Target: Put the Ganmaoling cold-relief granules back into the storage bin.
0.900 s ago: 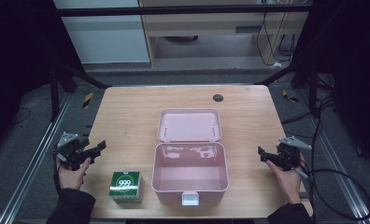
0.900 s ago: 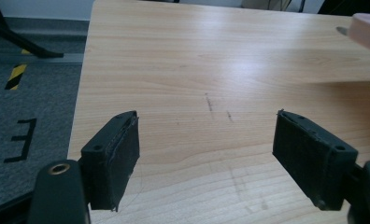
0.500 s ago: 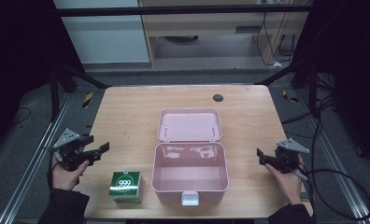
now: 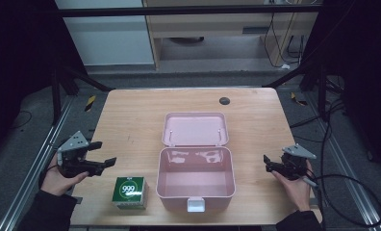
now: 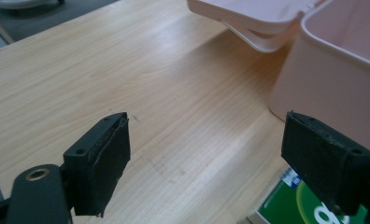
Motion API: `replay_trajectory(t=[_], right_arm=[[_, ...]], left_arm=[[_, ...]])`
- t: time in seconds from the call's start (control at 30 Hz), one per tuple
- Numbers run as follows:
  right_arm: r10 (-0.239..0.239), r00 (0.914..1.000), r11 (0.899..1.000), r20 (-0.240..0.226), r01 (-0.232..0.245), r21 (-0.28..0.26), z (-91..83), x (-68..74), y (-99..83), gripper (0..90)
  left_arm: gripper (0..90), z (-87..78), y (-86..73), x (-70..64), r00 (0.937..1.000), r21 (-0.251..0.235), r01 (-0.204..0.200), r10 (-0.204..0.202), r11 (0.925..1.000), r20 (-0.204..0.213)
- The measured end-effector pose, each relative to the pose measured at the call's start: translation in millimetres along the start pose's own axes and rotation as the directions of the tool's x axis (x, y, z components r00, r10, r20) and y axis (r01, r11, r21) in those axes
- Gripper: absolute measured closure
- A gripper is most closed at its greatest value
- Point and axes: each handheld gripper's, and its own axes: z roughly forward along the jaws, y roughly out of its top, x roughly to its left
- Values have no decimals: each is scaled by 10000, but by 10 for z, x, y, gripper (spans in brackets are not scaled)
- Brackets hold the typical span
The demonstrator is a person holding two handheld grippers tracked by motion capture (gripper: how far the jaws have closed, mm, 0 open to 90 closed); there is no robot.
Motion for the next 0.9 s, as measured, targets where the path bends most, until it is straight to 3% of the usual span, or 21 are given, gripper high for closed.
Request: replay_trajectory(t=[0.17,0.3,0.4,0.47,0.63,0.8,0.9], right_arm=[[-134,9999,9999,-58,134,6,6,11,-4,89],[-214,9997,9998,-115,215,25,10,18,-3,84],[-301,9993,9995,-208,302,25,13,27,-6,82],[-368,9991,9993,-204,369,33,17,28,-7,81],[-483,9985,9988,-245,484,36,21,32,-10,78],[-541,9982,9985,-253,544,98,31,37,-14,71],[-583,9980,9982,-263,587,136,34,38,-16,68]], left_arm=[[133,0,68,-62,9949,652,-891,857,9939,531],[122,4,110,-126,9808,999,-1680,1561,9807,1172],[116,19,117,-176,9645,1275,-2305,2092,9647,1608],[112,40,112,-209,9505,1543,-2799,2510,9475,1829],[114,89,94,-268,9255,1915,-3455,2999,9187,2312],[101,128,88,-321,9044,2153,-3867,3231,8967,2787],[79,156,81,-361,8871,2324,-4192,3415,8776,3104]])
